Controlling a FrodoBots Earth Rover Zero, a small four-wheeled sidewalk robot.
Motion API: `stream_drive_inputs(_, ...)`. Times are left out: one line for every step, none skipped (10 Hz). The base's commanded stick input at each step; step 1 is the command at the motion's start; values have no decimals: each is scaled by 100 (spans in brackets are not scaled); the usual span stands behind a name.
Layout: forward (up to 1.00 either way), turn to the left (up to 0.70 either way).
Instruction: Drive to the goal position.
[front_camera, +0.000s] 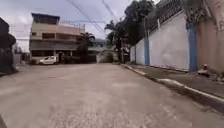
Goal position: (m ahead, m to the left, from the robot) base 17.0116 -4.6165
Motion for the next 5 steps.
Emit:
stream_drive_inputs(100,0)
stream_drive_inputs(100,0)
stream_drive_inputs(100,0)
stream_drive_inputs(100,0)
stream_drive_inputs(100,0)
